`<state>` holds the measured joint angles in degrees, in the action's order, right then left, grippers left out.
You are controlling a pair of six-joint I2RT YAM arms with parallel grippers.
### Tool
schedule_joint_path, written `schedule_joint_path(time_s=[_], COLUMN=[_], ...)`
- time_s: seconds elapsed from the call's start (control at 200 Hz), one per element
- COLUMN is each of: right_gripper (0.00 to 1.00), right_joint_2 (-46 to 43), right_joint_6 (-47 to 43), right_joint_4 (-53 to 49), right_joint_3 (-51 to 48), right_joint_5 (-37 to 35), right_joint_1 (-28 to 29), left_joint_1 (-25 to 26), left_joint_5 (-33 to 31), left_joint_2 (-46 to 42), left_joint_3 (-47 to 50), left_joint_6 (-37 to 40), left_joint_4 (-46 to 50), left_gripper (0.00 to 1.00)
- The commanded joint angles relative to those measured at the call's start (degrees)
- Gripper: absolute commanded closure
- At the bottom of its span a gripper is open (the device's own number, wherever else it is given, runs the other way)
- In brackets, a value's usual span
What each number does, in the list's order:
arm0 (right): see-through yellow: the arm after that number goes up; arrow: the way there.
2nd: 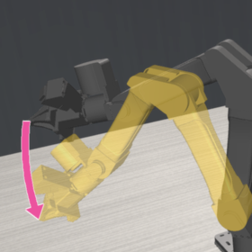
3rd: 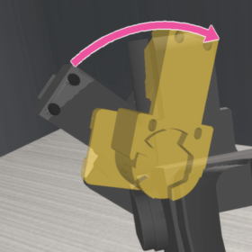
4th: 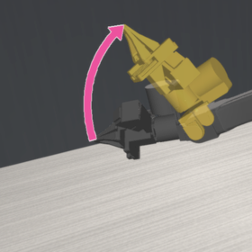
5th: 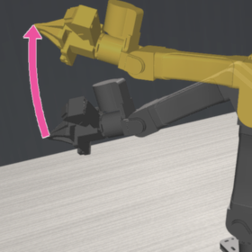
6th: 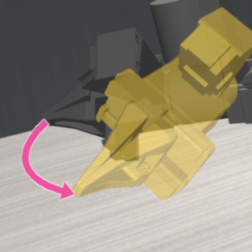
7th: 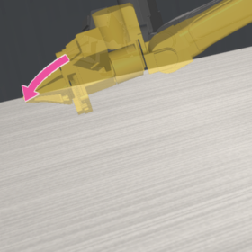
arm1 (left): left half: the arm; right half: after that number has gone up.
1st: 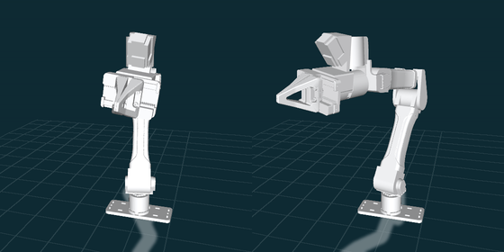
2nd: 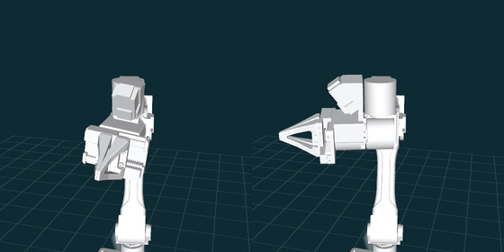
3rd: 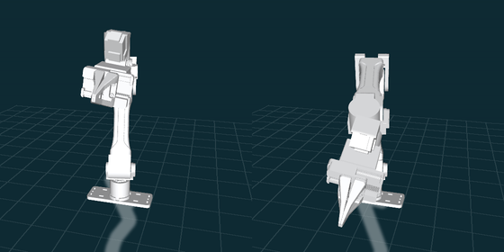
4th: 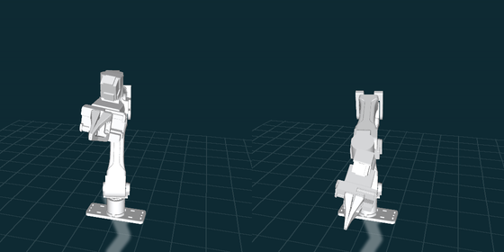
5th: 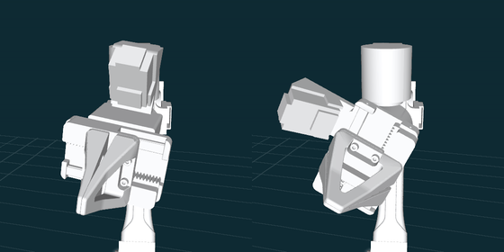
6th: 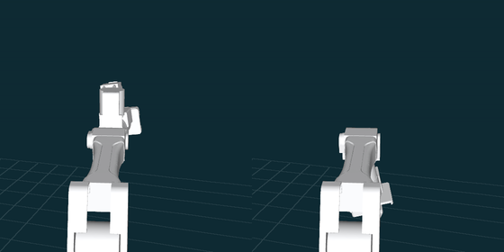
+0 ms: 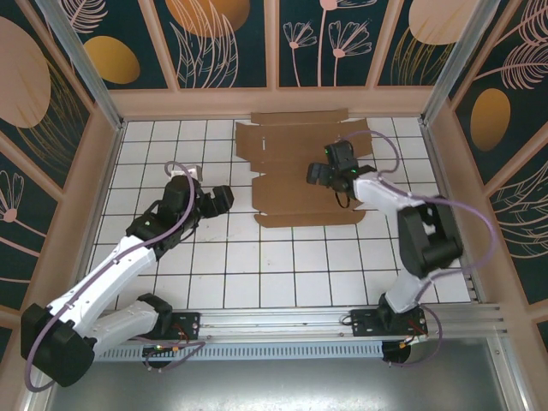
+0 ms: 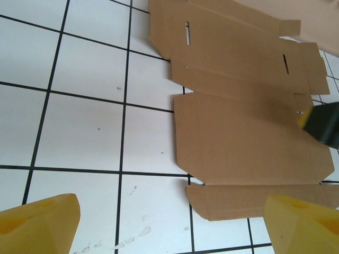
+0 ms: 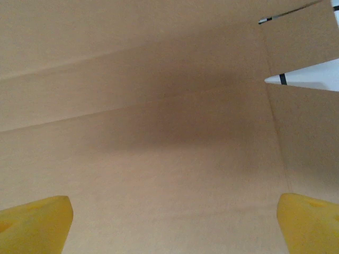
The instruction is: Fold the paper box
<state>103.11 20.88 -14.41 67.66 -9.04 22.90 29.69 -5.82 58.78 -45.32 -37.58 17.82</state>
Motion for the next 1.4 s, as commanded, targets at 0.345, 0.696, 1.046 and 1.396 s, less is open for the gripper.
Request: schedule_joint_path(time_s=[0.345,0.696,1.046,1.396], right_gripper=[0.07,0.13,0.14,0.1], right_joint_2=[14.29,8.01,0.4,-15.67], right_joint_6=[-5.94,-3.23,-2.01,-3.15], right_joint_4=[-11.33,-11.43,-13.0,-3.99], right_joint_3=[9.25,-5.14,-10.55,-5.04], right_joint_5=[6.94,7.9,10.75,20.8], right_joint_1=[3.0,13.08,18.85,6.51], left_joint_1=[0.1,0.01,0.0,0.0], left_joint_5=[2.75,4.35,13.91,17.01], left_joint_2=[-0.32,9.79,34.31,60.22], left_joint_3=[-1.09,-10.03,-28.77,-48.95], left_joint_6=[-1.52,-2.92,-3.96,-0.99], left_joint_4=[-0.83,-0.86,-2.05,1.15], left_gripper=[0.17,0.11,0.18,0.61])
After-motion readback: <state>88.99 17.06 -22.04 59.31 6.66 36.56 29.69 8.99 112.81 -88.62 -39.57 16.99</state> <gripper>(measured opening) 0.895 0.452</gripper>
